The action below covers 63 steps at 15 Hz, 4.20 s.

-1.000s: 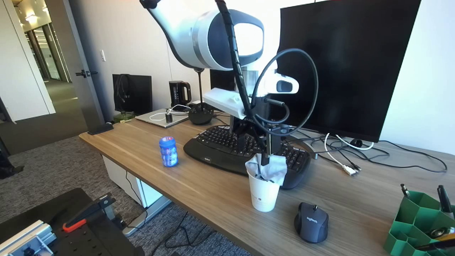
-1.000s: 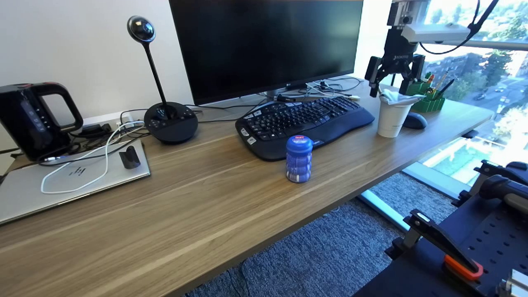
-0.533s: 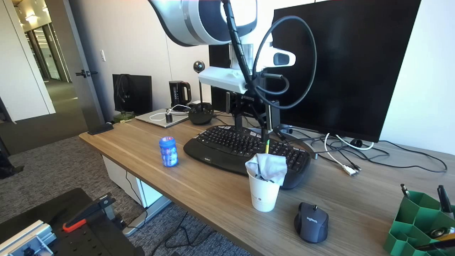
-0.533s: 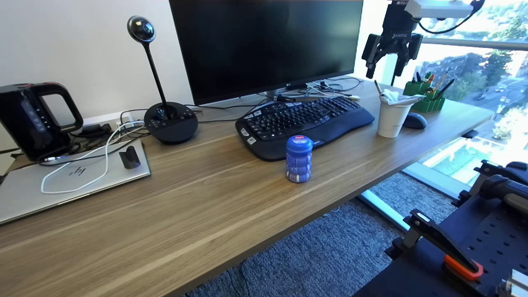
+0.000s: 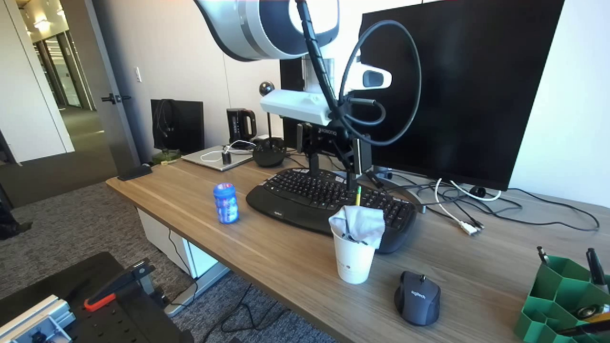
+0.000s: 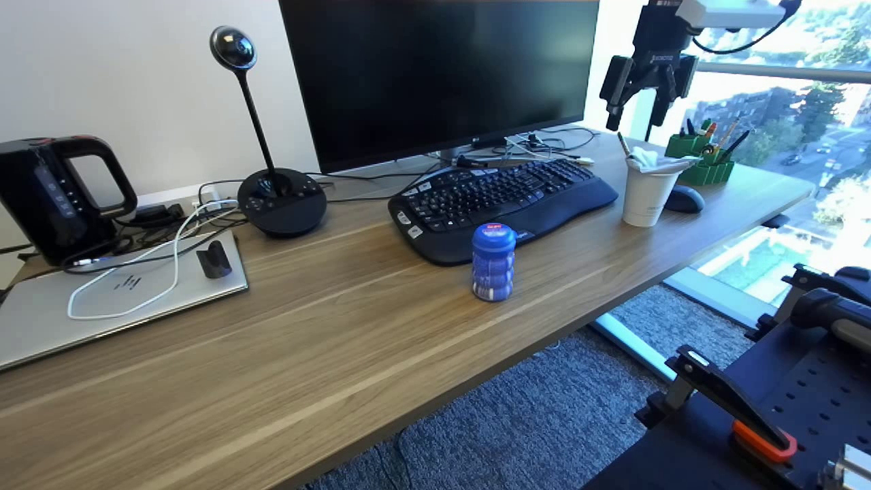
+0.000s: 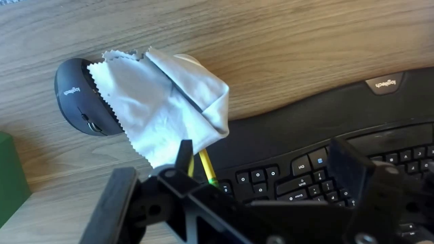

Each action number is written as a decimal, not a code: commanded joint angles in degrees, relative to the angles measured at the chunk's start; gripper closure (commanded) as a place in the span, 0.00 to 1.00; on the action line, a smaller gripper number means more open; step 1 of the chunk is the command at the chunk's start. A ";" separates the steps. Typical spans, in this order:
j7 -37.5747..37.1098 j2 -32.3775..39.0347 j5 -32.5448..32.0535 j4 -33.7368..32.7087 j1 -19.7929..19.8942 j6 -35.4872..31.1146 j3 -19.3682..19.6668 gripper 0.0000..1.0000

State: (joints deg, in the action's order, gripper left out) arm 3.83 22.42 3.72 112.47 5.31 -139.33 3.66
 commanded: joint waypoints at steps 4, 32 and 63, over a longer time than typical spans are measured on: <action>6.40 -0.45 0.12 1.99 1.13 -1.78 -1.64 0.00; 16.98 4.77 -2.50 1.76 1.84 -6.08 -2.64 0.00; 15.85 8.46 -9.08 1.12 1.76 -6.01 -1.72 0.00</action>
State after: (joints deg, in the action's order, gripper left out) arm 19.93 30.06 -3.98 114.48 6.46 -145.40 2.06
